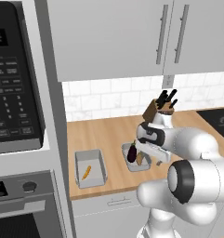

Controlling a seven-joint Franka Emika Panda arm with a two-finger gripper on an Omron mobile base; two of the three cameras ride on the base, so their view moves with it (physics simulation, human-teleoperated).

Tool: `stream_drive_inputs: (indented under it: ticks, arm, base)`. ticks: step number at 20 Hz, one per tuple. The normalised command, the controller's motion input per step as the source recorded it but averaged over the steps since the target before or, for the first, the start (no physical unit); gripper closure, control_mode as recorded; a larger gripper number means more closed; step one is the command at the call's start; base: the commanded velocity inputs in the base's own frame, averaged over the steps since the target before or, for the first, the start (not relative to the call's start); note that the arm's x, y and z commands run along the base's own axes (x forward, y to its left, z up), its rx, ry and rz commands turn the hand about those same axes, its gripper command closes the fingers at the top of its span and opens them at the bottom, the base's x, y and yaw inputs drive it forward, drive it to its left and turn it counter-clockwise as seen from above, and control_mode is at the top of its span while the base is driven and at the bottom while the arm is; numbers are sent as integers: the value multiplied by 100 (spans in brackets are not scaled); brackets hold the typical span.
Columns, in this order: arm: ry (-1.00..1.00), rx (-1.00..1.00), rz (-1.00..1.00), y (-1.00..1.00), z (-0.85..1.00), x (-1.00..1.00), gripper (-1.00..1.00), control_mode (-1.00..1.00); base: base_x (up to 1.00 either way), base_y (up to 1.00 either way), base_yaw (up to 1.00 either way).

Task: Take the meat container that has the shrimp and place it on the second highest rack of the freezer. Then take the vegetable container that has the sweet potato and eggplant and place it on the highest rack of the freezer.

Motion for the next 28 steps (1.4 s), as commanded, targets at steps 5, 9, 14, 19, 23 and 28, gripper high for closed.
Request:
stream_drive_inputs:
  ticks: [5, 9, 14, 19, 23, 28]
  arm:
    - [5, 0, 0, 2, -34, -33, -100, -100]
    - [0, 0, 0, 17, -4, -15, -100, -100]
    - [-1, 0, 0, -2, -2, -38, -100, -100]
    - [6, -1, 0, 0, -26, 3, -100, -100]
    - [10, -2, 0, 0, -29, 13, -100, -100]
    - [10, -5, 0, 10, -28, 3, 100, -100]
  base:
    - [0, 0, 0]
    - [0, 0, 0]
    - [0, 0, 0]
    - [0, 0, 0]
    - [0, 0, 0]
    - [0, 0, 0]
